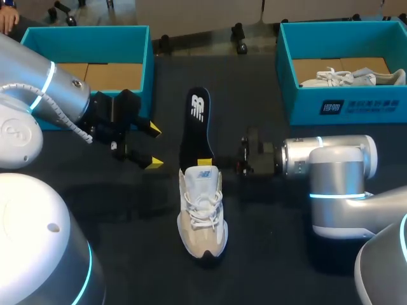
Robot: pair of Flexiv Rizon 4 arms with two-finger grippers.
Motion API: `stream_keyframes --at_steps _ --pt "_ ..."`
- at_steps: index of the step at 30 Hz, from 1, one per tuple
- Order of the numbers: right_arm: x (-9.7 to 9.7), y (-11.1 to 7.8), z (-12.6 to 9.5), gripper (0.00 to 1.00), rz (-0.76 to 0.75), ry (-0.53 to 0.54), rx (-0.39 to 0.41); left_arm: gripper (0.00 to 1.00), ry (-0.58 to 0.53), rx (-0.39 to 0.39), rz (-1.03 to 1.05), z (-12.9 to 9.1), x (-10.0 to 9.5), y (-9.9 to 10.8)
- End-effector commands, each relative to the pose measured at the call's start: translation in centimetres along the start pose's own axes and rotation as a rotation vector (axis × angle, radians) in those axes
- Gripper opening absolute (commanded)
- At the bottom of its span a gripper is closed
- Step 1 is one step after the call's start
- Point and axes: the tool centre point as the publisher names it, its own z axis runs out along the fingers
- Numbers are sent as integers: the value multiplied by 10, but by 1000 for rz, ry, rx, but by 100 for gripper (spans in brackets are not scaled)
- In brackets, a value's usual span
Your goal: Take the shoe out of the shoebox, open the shoe tongue, remove and reinsert the insole, then place the shoe into the shoebox
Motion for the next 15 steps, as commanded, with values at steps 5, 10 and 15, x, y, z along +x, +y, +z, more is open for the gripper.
stream_keyframes --at_steps 5,10,15 --pt "1 7 -1 29 -29 -9 7 100 1 -3 0 1 -1 0" --pt "0 12 -1 35 -49 -15 11 100 1 -3 0 1 -1 0" --pt "-2 18 -2 39 -61 -15 15 100 1 -3 0 1 -1 0"
